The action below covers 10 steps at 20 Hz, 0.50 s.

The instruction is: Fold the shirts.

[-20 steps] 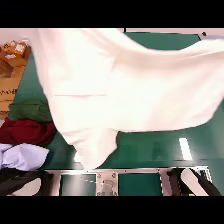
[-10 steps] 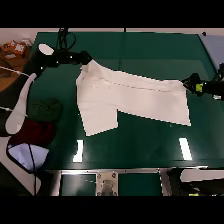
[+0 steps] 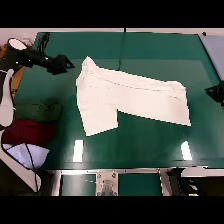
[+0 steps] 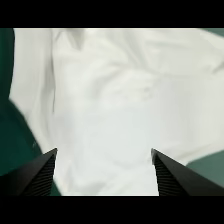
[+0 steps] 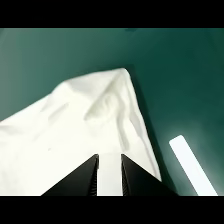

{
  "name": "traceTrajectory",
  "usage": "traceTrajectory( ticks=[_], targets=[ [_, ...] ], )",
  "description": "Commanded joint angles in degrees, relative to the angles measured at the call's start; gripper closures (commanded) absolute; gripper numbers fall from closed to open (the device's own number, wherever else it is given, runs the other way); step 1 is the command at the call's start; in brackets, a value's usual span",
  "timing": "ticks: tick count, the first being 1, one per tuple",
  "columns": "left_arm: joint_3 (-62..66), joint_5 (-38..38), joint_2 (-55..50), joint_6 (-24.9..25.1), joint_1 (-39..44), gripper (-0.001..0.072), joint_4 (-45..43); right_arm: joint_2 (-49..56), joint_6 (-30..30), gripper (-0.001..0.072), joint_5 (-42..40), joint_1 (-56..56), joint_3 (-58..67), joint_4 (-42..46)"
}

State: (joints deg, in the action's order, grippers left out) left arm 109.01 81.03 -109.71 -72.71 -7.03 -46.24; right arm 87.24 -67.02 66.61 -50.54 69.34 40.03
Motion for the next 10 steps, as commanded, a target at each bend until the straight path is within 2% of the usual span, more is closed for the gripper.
traceTrajectory(
  ticks=[1,5,7,8,10],
  targets=[
    [-3.93,11.82,0.31,-4.35,-2.03,0.0042,-6.32,-5.16,0.09,0.055,1.9,-7.63,-9.53,3.02],
    [-17.62,7.34,0.33,-5.01,-2.03,0.0041,-5.01,-8.55,0.26,0.0559,-2.36,-11.08,-20.28,4.66],
    [-23.19,4.07,0.31,-3.17,-1.27,0.0052,-0.66,-8.55,0.26,0.0538,-3.48,-10.91,-23.21,4.66],
    [-24.85,2.01,0.31,-1.88,-0.31,0.0157,0.24,-8.55,0.24,0.0481,-3.91,-10.47,-24.26,4.61],
    [-26.62,-1.79,0.31,-1.29,2.16,0.0172,-0.07,-8.55,0.28,0.0474,-4.04,-9.18,-26.01,4.63]
  ],
)
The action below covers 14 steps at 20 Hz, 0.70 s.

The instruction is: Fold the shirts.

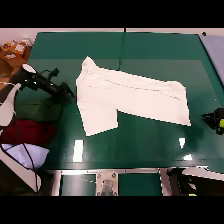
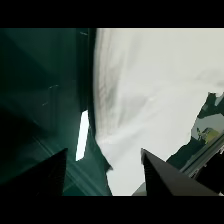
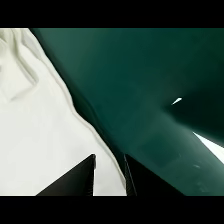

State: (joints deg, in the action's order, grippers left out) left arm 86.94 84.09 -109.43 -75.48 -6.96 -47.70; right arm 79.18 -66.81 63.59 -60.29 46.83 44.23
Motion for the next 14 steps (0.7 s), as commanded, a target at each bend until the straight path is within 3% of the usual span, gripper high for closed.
traceTrajectory(
  ticks=[1,4,5,6,8,9,14],
  targets=[
    [-4.79,-7.04,-0.02,1.42,3.28,0.0172,1.38,-0.48,0.07,0.0427,-1.03,1.25,-4.31,0.42],
    [-4.79,-10.36,-0.04,1.66,5.4,0.0173,1.36,-0.48,1.33,0.0372,-1.05,3.69,-6.23,0.44],
    [-4.79,-10.6,-0.04,2.12,5.79,0.0175,1.36,-0.48,1.33,0.0312,-1.05,4.31,-6.84,0.44],
    [-4.79,-10.88,-0.04,2.21,5.84,0.03,1.44,-0.46,1.4,0.0259,-1.05,4.7,-7.5,0.42],
    [-4.55,-11.13,-0.02,3.61,5.81,0.0614,1.7,-0.46,2.27,0.0259,-1.05,5.6,-8.76,0.42],
    [-4.33,-11.06,0.0,4.35,5.81,0.0684,1.55,-0.46,2.67,0.0257,-1.07,6.03,-9.27,0.44],
    [-4.31,-11.15,0.02,5.57,5.81,0.0686,1.62,-0.28,2.78,0.0233,-3.63,9.46,-10.38,0.15]
  ],
)
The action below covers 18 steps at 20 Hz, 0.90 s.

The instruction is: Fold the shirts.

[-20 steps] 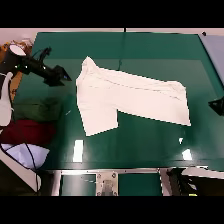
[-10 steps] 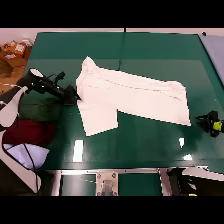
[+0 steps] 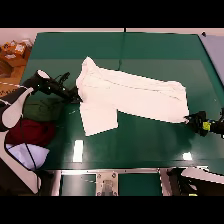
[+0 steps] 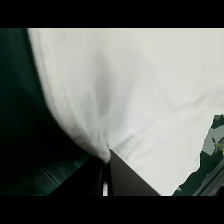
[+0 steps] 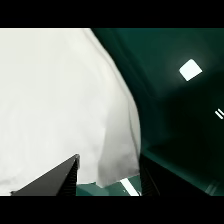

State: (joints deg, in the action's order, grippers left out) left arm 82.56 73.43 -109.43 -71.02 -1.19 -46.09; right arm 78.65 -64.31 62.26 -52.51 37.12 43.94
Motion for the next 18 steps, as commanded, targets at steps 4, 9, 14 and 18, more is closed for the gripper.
traceTrajectory(
  ticks=[4,9,14,18],
  targets=[
    [0.07,-0.52,0.02,1.66,0.04,0.0686,-0.15,0.24,0.28,0.0252,-5.09,2.47,-0.68,-2.89],
    [2.01,1.05,0.15,2.51,0.04,0.0687,-0.85,0.17,1.25,0.0693,-5.42,3.13,0.7,-3.45],
    [9.42,1.27,11.5,1.42,0.11,0.0688,-1.31,-7.26,1.55,0.0694,2.62,3.15,13.2,-5.09],
    [18.6,-1.51,28.79,1.05,0.11,0.0687,-1.31,-19.19,0.85,0.0694,5.27,3.13,25.97,-15.56]
  ],
)
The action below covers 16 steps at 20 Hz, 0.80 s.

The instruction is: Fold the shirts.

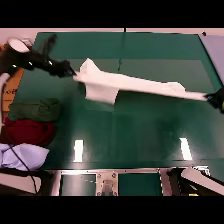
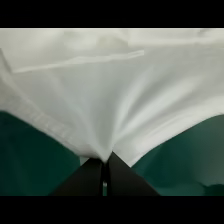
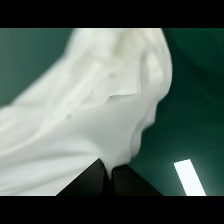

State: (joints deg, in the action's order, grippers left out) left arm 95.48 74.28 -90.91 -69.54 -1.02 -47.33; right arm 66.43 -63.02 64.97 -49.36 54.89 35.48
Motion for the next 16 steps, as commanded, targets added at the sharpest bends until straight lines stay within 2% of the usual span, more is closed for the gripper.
traceTrajectory(
  ticks=[1,5,9,12,14,16],
  targets=[
    [8.55,-3.61,14.93,-0.35,-0.07,0.0687,-0.28,-9.7,-1.81,0.0694,2.64,-0.02,12.2,-9.4],
    [18.01,-10.82,30.99,1.25,-0.07,0.0687,-0.79,-17.62,-5.01,0.0694,1.16,-0.07,27.82,-17.18],
    [21.24,-13.86,41.83,1.49,-0.07,0.0686,-1.18,-20.74,-10.34,0.0694,-4.33,-0.11,40.79,-17.18],
    [21.18,-11.47,43.47,-0.17,-0.07,0.0685,-1.81,-20.9,-12.07,0.0693,-4.2,-0.11,44.15,-15.91],
    [19.08,-9.31,42.03,-3.32,-0.07,0.0685,-3.56,-20.11,-13.86,0.0693,-1.6,-0.11,44.0,-12.2],
    [14.29,-9.42,39.89,-4.24,-0.07,0.0685,-3.78,-18.12,-15.43,0.0694,2.27,0.0,41.62,-8.94]
  ],
)
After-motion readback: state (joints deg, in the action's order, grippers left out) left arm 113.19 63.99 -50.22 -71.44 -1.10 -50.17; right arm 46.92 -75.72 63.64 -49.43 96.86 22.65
